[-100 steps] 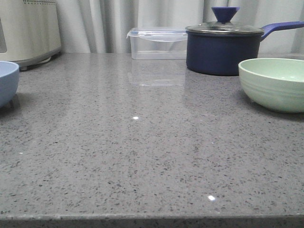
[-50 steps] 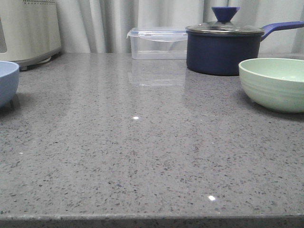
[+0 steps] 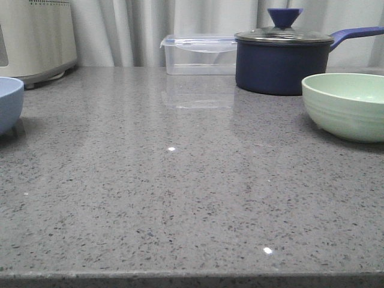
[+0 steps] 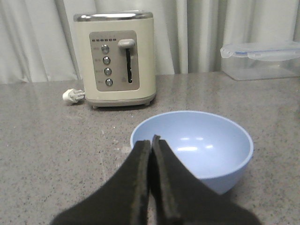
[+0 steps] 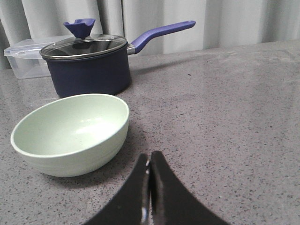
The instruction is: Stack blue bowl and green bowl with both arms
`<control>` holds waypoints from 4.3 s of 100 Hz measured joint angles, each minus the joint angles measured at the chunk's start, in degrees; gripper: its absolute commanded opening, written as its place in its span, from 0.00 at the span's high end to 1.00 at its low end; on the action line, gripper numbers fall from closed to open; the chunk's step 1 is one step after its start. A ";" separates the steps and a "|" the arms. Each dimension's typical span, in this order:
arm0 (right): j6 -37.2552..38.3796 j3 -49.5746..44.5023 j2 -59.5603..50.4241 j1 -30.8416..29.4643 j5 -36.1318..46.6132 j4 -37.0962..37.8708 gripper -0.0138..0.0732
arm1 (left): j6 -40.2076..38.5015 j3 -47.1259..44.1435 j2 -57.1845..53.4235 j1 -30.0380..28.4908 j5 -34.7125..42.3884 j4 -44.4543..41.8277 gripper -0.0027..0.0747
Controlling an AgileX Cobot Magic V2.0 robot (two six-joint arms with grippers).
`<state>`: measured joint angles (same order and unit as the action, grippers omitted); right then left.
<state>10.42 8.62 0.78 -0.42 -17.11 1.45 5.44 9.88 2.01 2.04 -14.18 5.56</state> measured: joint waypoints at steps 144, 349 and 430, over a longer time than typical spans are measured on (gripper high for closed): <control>0.00 33.19 37.14 3.47 -19.41 -2.11 0.33 | 0.00 22.80 30.16 0.00 -13.58 0.91 0.26; -2.41 61.95 86.58 5.51 -37.78 -4.13 0.93 | 0.00 22.80 30.16 0.00 -14.60 1.39 0.26; -5.19 75.70 97.00 28.88 -35.50 -11.48 0.93 | 0.00 22.80 30.16 0.00 -14.74 1.39 0.26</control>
<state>5.23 84.32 97.78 28.46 -52.61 -10.04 5.44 32.68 32.18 2.04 -28.92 6.95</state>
